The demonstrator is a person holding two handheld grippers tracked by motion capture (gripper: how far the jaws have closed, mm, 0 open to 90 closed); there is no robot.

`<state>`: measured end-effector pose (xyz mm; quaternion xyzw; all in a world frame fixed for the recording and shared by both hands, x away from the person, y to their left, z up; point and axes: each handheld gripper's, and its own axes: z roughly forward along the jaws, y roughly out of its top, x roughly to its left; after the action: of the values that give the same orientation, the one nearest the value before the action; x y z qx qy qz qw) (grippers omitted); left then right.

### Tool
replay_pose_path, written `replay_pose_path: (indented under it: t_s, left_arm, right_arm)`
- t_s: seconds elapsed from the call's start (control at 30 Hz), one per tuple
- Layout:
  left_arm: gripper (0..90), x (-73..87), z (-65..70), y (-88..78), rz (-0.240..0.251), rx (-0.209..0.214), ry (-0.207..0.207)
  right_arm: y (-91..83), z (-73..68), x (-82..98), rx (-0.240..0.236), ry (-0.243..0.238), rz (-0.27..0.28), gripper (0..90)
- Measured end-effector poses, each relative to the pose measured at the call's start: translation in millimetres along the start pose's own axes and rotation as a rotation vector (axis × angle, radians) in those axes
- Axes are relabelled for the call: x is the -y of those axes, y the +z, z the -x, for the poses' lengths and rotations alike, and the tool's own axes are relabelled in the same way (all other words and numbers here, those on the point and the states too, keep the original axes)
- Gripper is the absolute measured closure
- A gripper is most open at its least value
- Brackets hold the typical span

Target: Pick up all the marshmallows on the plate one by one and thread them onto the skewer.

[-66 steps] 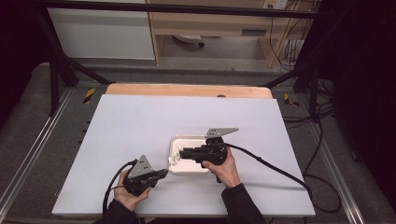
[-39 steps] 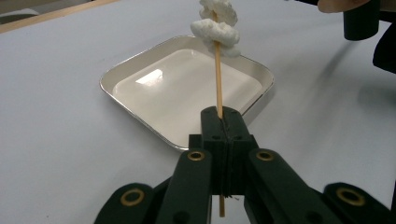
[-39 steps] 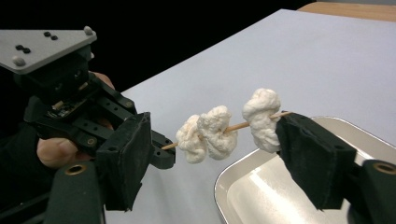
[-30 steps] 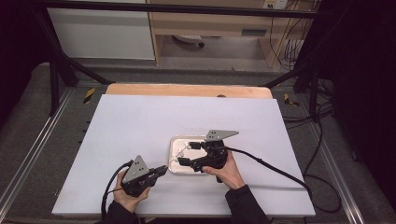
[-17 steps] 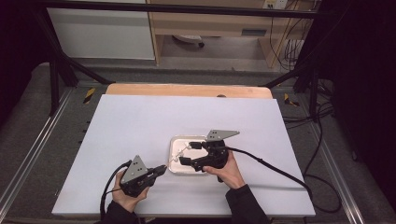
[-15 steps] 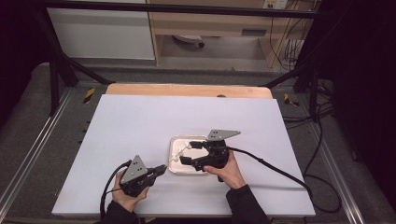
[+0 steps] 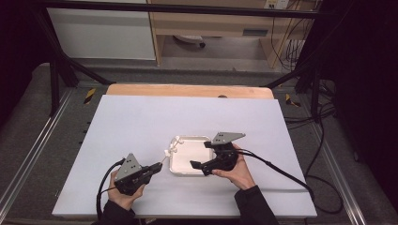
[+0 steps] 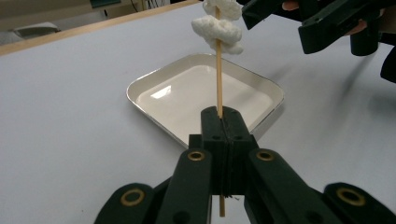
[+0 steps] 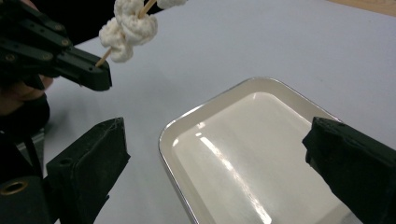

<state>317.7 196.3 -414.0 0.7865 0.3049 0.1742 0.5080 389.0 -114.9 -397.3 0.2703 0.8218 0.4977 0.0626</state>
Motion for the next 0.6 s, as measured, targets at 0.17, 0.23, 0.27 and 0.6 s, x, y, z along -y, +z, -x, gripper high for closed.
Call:
replay_pose_path:
  t_s: [0.17,0.23,0.27,0.6]
  left_arm:
    - [89.2,-2.0,0.2,3.4,-0.026,0.008,-0.014]
    - [89.2,-2.9,-0.5,5.0,-0.04,0.014,-0.022]
    - [89.2,-3.3,-0.8,5.7,-0.046,0.015,-0.025]
    - [89.1,-14.9,-4.8,10.3,-0.1,0.027,-0.043]
  right_arm:
    - [-8.2,3.5,8.5,0.051,-0.009,-0.046,1.8]
    - [-12.4,6.9,13.3,0.074,0.004,-0.066,0.9]
    - [-15.1,9.0,16.2,0.081,0.01,-0.073,0.7]
    - [-48.8,36.0,57.8,0.188,0.08,-0.11,0.7]
